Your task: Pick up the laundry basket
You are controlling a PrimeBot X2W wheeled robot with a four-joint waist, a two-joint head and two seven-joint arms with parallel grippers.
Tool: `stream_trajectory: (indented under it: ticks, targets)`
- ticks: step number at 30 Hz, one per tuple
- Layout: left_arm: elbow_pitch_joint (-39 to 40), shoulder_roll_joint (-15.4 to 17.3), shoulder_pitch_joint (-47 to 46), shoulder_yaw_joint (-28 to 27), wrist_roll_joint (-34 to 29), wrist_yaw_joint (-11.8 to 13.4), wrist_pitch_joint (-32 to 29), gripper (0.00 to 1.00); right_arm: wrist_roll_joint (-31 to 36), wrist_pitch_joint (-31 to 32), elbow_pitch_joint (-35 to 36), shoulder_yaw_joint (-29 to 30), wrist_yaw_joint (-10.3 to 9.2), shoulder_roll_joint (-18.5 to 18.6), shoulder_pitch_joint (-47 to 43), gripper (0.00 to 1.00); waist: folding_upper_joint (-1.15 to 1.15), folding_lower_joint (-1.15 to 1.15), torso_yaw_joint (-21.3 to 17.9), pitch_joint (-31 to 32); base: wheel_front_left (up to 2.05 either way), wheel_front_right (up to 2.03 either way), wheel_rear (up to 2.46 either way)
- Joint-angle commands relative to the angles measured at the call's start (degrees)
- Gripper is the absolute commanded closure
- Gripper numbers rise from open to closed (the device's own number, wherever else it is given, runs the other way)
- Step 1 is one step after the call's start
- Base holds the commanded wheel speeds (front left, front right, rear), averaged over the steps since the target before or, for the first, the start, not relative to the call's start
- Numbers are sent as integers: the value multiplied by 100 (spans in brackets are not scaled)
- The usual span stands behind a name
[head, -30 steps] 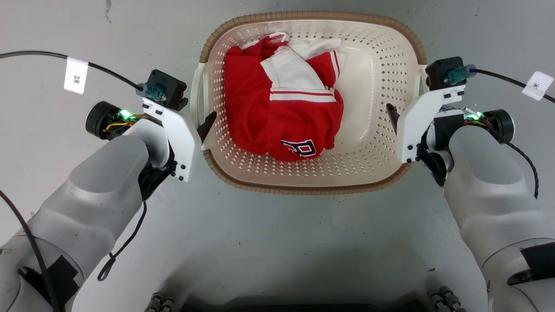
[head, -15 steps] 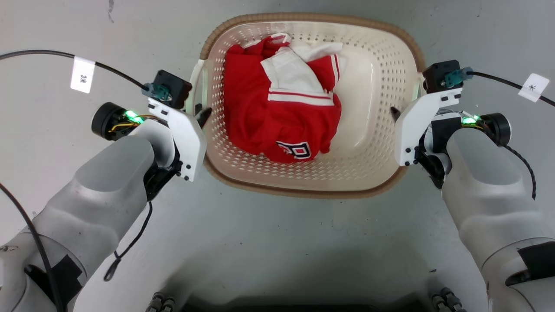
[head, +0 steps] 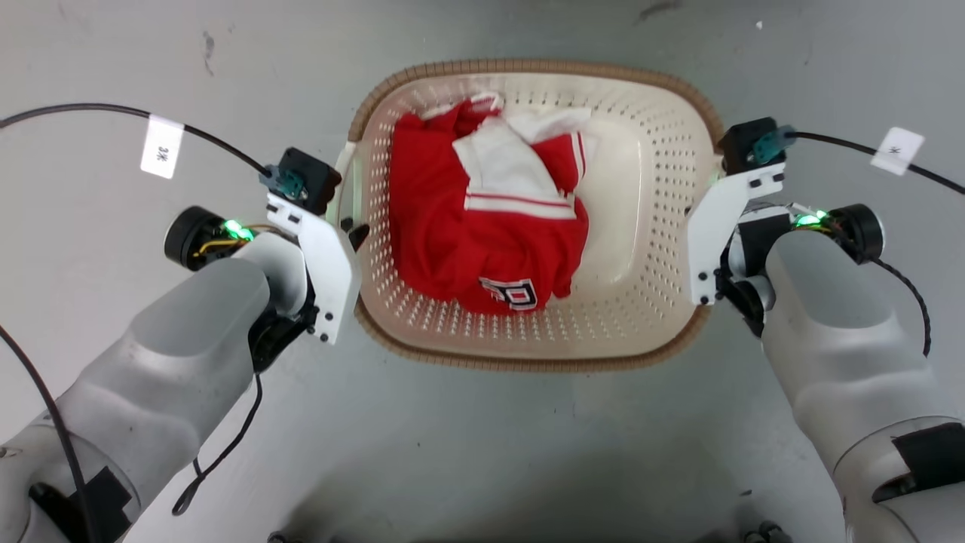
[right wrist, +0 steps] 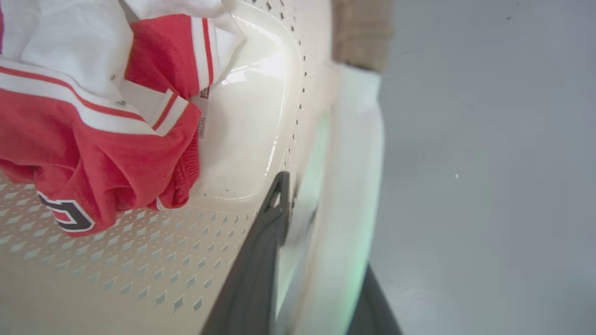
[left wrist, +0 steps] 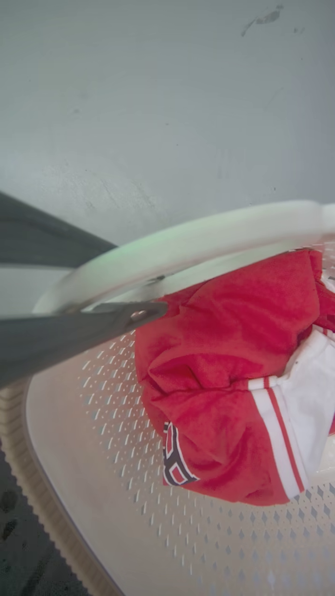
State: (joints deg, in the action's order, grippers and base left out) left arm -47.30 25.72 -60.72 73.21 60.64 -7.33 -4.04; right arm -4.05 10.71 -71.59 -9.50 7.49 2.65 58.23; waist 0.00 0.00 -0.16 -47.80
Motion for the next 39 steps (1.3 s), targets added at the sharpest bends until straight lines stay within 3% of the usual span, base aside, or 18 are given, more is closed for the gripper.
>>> stream_trajectory:
  ticks: [1,10,17,24,39]
  targets:
    - [79,81,88,25,-30,-20,-101,100,4,169,0,-145,0,41,-42,100,0,0,-25,213,0,0,0]
    - [673,363,473,31,273,-36,-1181,100,-671,1425,410,-1045,2,26,-281,100,0,0,-123,1312,0,0,0]
    - [1031,506,685,35,734,-42,-2109,100,-1048,2232,399,-1345,2,23,-437,100,0,0,-145,2276,0,0,0]
    - [1211,627,856,16,1110,-36,-2451,100,-1419,3115,436,-1765,8,22,-687,100,0,0,-191,3128,0,0,0]
    - [1337,629,1391,29,1448,-42,-3468,100,-2187,3860,595,-2117,7,21,-994,100,0,0,-188,4435,0,0,0]
